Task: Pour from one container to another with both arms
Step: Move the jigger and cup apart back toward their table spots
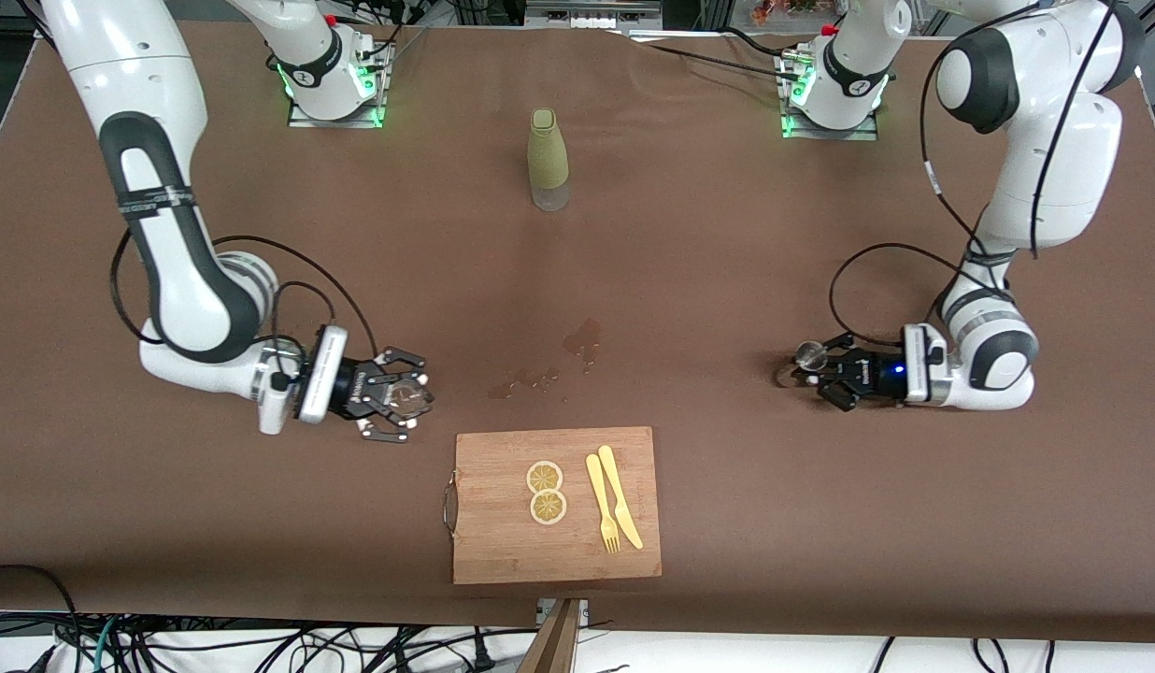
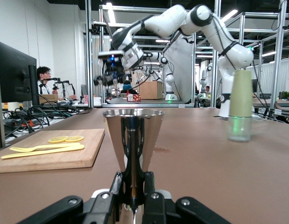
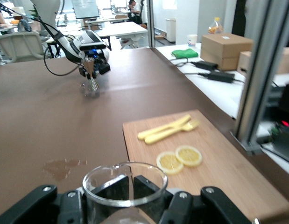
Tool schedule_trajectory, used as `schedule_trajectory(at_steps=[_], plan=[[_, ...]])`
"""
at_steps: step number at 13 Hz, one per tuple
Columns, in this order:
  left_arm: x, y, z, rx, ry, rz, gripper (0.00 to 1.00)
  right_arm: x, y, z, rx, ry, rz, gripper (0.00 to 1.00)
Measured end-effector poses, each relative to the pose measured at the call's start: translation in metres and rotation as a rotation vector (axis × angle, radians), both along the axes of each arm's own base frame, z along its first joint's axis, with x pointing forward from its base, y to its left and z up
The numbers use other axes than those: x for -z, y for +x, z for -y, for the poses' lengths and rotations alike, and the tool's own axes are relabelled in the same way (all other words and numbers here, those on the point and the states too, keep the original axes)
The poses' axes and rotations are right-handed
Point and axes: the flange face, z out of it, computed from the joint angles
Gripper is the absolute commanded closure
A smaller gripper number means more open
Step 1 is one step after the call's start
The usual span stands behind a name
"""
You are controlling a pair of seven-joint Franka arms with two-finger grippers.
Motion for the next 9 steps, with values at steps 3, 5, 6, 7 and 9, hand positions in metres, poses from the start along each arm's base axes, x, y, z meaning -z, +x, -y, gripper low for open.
schedule_trajectory(at_steps=[3, 5, 6, 7, 9], plan=[[0.005, -0.031, -0.074, -0.012, 0.003, 0.018, 1.00, 0.018, -0.001, 0.064, 0.110, 0.001, -0.030, 1.00], [0.008, -0.054, -0.114, -0.019, -0.001, 0.020, 1.00, 0.028, -0.009, 0.086, 0.096, 0.009, -0.025, 1.00], [0.010, -0.063, -0.126, -0.022, -0.005, 0.011, 1.00, 0.036, -0.017, 0.096, 0.078, 0.015, -0.024, 1.00], [0.013, -0.070, -0.134, -0.027, -0.008, 0.003, 1.00, 0.046, -0.026, 0.107, 0.061, 0.016, -0.017, 1.00], [0.019, -0.079, -0.142, -0.040, -0.013, -0.010, 1.00, 0.072, -0.047, 0.127, 0.025, 0.042, -0.021, 1.00]])
